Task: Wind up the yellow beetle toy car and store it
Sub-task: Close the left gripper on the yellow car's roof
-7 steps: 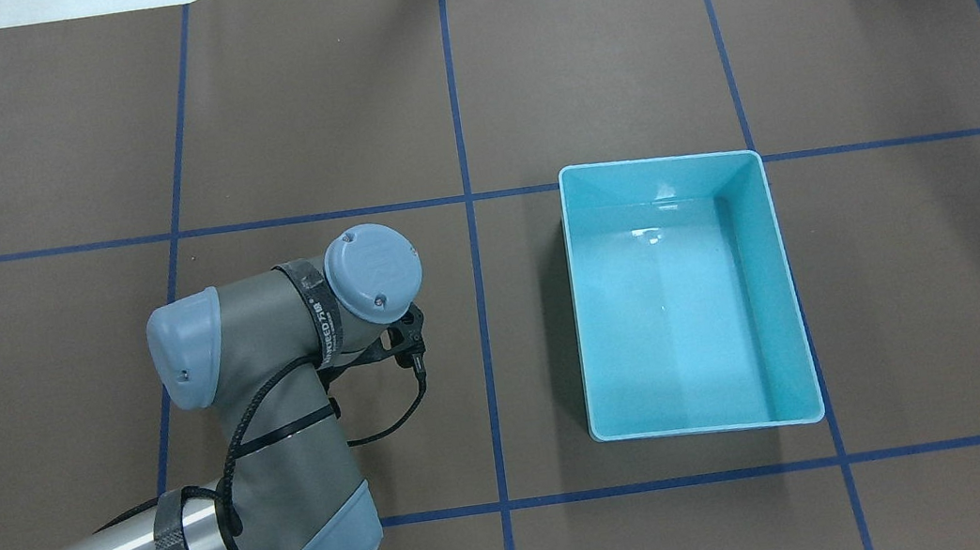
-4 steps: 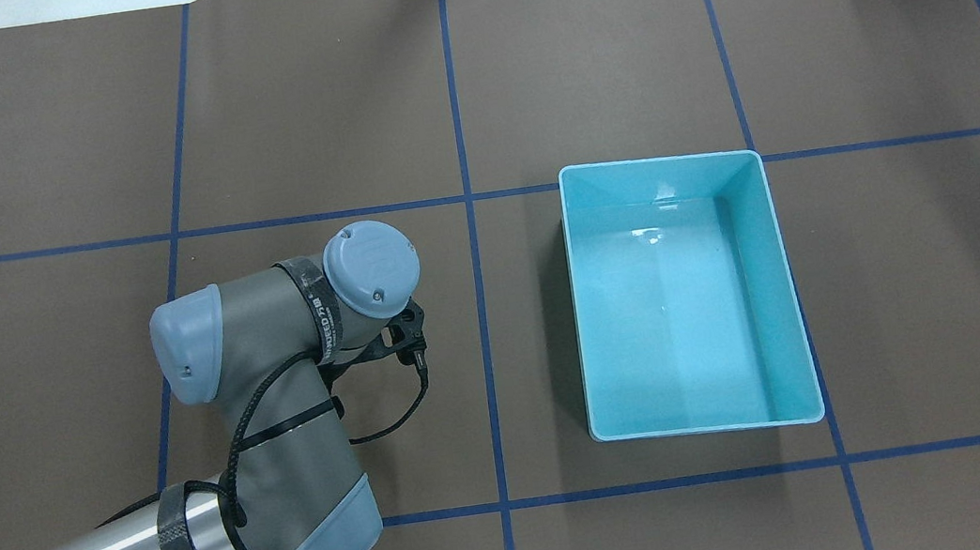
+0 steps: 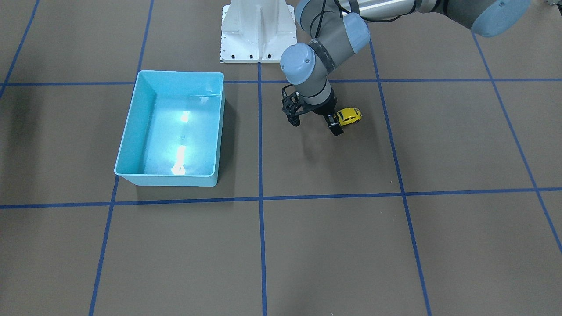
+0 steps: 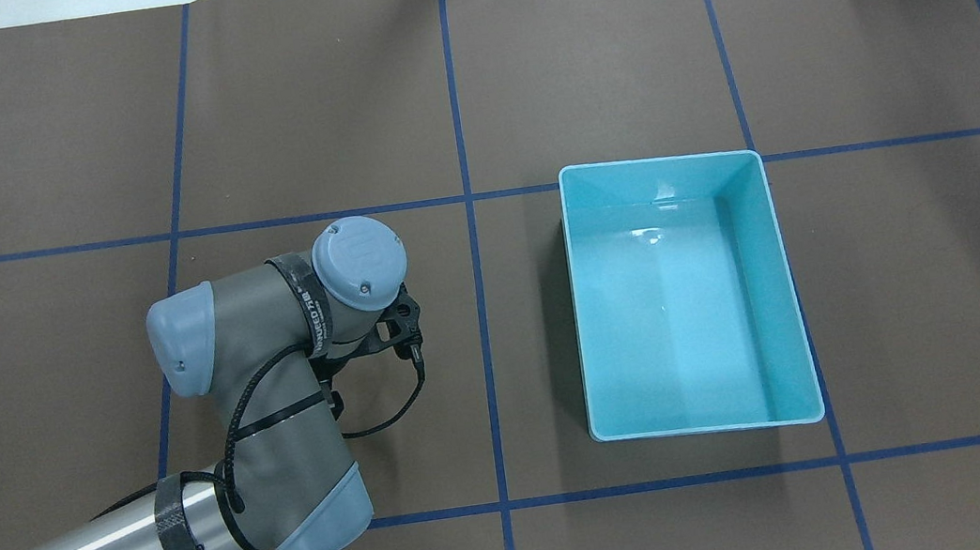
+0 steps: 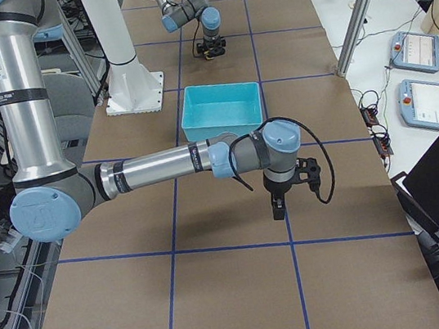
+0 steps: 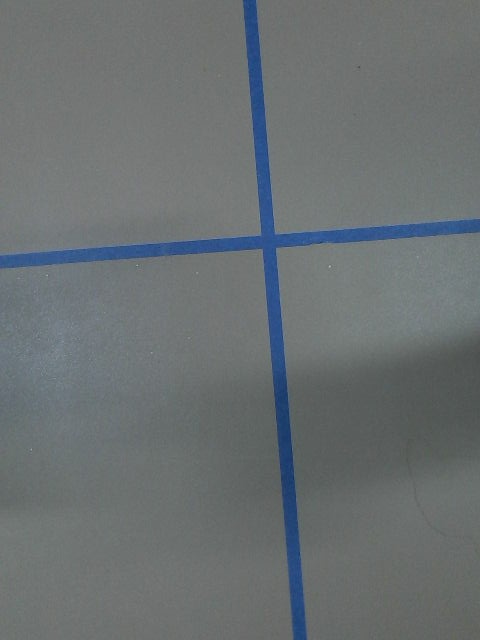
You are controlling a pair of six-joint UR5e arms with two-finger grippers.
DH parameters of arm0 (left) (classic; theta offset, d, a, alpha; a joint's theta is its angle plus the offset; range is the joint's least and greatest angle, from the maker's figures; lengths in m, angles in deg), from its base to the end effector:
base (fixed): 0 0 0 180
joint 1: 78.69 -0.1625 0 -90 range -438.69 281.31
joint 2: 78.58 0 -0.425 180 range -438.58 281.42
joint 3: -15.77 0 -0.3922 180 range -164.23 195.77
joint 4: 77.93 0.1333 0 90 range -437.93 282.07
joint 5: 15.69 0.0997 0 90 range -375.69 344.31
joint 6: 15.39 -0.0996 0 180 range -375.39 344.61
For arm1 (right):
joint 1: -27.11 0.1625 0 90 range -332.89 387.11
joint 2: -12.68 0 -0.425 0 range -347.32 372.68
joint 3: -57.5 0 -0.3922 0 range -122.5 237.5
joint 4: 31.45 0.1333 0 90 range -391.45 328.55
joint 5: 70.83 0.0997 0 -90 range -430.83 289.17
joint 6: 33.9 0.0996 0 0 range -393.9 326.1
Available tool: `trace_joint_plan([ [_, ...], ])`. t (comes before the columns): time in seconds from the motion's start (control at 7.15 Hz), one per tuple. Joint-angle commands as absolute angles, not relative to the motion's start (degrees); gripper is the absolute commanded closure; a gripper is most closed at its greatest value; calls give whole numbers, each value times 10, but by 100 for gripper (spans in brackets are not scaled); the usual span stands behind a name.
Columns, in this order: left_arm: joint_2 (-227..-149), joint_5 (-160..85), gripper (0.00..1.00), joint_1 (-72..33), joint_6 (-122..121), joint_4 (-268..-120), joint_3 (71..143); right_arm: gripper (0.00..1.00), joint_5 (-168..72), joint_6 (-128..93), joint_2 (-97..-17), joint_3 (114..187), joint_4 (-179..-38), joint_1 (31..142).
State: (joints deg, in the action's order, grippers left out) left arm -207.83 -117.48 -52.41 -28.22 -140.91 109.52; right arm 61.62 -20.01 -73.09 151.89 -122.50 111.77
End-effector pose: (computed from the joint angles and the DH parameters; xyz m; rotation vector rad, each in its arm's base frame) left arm 0.5583 -0.4017 0.2904 0.1764 0.3287 1.3506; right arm 0.0167 -0.5315 0.5873 0.0007 -0.7507 0.0932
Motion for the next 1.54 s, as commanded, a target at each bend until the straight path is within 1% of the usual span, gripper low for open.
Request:
trace_joint_plan([
  [0.0,-2070,-1182,7,-518,-283,-1419,1095,0,616,-200,-731,1519,-1224,1118],
  [0.28,-2065,-1201,11,-516,-282,-1431,1094,0,616,-200,-730,1515,-1222,1117],
  [0.56,-2064,-1218,11,-515,-282,-1439,1090,0,616,-200,-733,1518,-1222,1117],
  [0.84,-2064,-1237,20,-516,-282,-1439,1087,0,616,-200,-733,1518,-1221,1117],
  [0.98,-2064,-1238,39,-517,-283,-1439,1086,0,616,-200,-734,1519,-1221,1117],
  [1.12,-2064,-1237,67,-517,-283,-1439,1086,0,616,-200,-734,1519,-1221,1117],
  [1.26,-2064,-1237,100,-517,-283,-1439,1087,0,616,-200,-734,1519,-1221,1117],
  [1.4,-2065,-1235,100,-514,-281,-1438,1096,0,616,-200,-734,1519,-1221,1117],
])
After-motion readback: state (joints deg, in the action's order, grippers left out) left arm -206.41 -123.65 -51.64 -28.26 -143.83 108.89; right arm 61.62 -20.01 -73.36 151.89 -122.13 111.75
